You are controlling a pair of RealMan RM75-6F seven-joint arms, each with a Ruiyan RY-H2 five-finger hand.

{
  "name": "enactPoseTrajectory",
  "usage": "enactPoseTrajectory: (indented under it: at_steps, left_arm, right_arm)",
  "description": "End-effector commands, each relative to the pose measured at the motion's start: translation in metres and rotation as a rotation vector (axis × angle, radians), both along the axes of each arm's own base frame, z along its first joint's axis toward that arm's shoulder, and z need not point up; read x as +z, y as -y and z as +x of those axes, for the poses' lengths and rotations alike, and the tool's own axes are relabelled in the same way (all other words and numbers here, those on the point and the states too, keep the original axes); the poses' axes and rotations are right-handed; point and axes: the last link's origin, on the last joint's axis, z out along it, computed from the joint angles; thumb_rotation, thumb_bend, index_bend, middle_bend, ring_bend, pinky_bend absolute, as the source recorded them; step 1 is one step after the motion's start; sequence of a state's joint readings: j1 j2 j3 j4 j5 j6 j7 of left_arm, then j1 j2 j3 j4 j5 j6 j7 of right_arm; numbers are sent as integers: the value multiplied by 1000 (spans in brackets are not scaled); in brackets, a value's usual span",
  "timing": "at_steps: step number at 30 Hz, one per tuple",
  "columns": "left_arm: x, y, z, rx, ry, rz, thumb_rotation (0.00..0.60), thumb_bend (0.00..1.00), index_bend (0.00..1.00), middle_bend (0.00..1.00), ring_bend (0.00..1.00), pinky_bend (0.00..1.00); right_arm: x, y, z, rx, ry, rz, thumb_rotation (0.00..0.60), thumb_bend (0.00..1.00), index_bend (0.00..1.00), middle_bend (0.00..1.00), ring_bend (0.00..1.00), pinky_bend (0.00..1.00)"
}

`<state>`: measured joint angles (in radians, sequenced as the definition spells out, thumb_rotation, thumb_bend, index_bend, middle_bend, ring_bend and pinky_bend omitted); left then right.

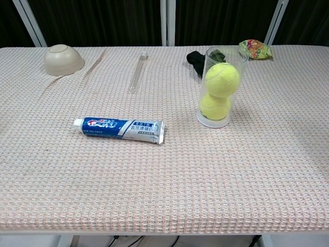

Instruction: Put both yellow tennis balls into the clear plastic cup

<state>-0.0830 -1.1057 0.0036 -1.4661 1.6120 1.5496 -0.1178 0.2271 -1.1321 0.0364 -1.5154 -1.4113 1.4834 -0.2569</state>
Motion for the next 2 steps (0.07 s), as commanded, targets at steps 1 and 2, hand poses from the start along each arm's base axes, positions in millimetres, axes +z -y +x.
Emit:
enactPoseTrajectory:
  at_steps: [1,2]
  left_arm:
    - [0,-1,0,5,-1,6,600,178,11,0,0,0]
    - [-1,-1,0,5,-1,8,600,177,11,0,0,0]
  right_arm:
    - [4,-8,-8,-20,-2,-16,600,176,0,0,0,0]
    - [4,-10,-9,-25,1,-18,600,176,0,0,0,0]
